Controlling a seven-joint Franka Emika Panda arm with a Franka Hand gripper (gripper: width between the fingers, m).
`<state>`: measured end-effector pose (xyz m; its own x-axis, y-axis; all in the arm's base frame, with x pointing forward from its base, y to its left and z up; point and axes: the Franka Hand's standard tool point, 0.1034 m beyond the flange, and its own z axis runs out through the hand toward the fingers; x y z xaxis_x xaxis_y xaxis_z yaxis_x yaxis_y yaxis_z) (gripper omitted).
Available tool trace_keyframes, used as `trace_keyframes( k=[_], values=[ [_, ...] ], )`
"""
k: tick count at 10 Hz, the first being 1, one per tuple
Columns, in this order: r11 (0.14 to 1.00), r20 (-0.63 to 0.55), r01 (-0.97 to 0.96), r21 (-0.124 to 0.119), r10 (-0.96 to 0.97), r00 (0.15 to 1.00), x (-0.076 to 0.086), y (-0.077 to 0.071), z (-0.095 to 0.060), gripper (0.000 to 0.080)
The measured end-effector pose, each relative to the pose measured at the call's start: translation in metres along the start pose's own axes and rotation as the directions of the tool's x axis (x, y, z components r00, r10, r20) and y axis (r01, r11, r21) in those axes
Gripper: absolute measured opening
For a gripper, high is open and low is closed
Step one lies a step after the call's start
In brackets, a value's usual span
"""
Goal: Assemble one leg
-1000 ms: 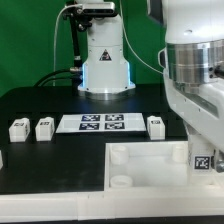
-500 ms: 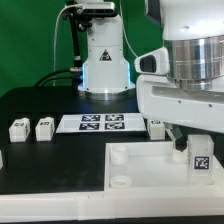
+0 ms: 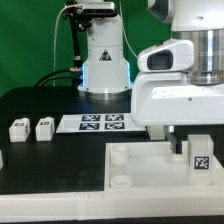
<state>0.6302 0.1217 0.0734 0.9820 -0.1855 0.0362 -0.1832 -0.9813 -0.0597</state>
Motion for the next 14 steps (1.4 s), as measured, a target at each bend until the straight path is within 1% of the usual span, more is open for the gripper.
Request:
trace_keyframes(
  k=[1,2,3,4,5,6,7,8,9,10,11,12,13,14],
  values=[
    [1.0,0.0,-0.016,0.0,0.016,1.0,0.0,0.0,0.0,0.0623],
    [1.0,0.0,-0.016,0.0,0.016,1.0,0.0,0.0,0.0,0.0445],
    [0.996,0.003,-0.088,0.001,0.088,0.996,0.0,0.001,0.0,0.0445],
    [0.982,0.004,-0.19,-0.004,0.19,0.982,0.0,0.004,0.001,0.0301],
    [0.967,0.004,-0.257,-0.004,0.257,0.967,0.0,0.005,0.001,0.0301],
    [0.92,0.009,-0.392,-0.006,0.392,0.92,0.0,0.006,0.001,0.03],
    [0.847,0.023,-0.531,-0.014,0.531,0.847,0.001,0.006,0.001,0.03],
    [0.72,0.051,-0.694,-0.026,0.694,0.718,0.001,0.007,0.002,0.0299],
    [0.594,0.065,-0.803,-0.046,0.804,0.591,0.001,0.008,0.002,0.0299],
    [0.456,0.088,-0.888,-0.06,0.888,0.451,0.002,0.009,0.002,0.0295],
    [0.292,0.099,-0.954,-0.073,0.953,0.285,0.002,0.011,0.002,0.0295],
    [0.174,0.097,-0.981,-0.083,0.981,0.166,0.002,0.01,0.002,0.0295],
    [0.067,0.087,-0.994,-0.082,0.994,0.059,0.001,0.009,0.002,0.0295],
    [-0.013,0.079,-0.997,-0.073,0.997,-0.019,-0.001,0.009,0.002,0.0295]
  ],
)
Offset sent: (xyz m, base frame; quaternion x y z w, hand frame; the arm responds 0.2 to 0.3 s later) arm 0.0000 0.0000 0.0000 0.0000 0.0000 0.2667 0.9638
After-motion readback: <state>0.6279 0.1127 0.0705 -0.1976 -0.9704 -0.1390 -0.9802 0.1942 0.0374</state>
